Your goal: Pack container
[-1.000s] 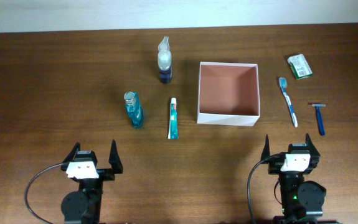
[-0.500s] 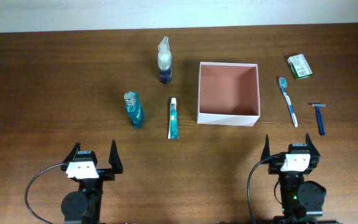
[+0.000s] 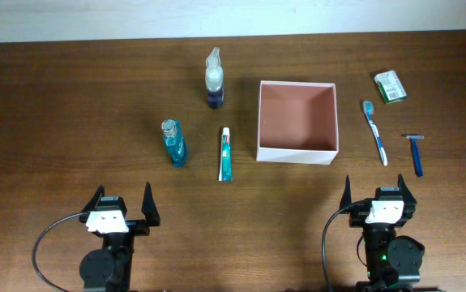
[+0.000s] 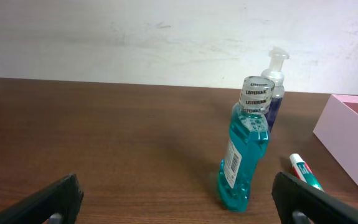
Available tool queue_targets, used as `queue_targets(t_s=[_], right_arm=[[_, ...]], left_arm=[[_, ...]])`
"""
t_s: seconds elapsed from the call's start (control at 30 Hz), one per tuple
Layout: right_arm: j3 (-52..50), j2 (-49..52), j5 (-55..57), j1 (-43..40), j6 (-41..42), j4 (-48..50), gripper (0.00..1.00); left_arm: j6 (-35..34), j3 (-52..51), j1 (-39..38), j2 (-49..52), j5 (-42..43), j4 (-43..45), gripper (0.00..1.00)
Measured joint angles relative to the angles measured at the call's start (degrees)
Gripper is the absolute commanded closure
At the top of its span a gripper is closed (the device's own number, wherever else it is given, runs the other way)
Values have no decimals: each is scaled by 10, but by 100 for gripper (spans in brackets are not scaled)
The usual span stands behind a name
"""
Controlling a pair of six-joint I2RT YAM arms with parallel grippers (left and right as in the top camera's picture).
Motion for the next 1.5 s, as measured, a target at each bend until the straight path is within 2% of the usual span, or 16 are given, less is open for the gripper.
queue_targets(t_s=[1.17,1.37,1.5], right_arm=[[0,0,0,0,0,0,1],[0,0,0,0,0,0,1],[0,0,0,0,0,0,1]], left_arm=[[0,0,0,0,0,3,1],[0,-1,0,0,14,60,1],[0,0,0,0,51,109,1]])
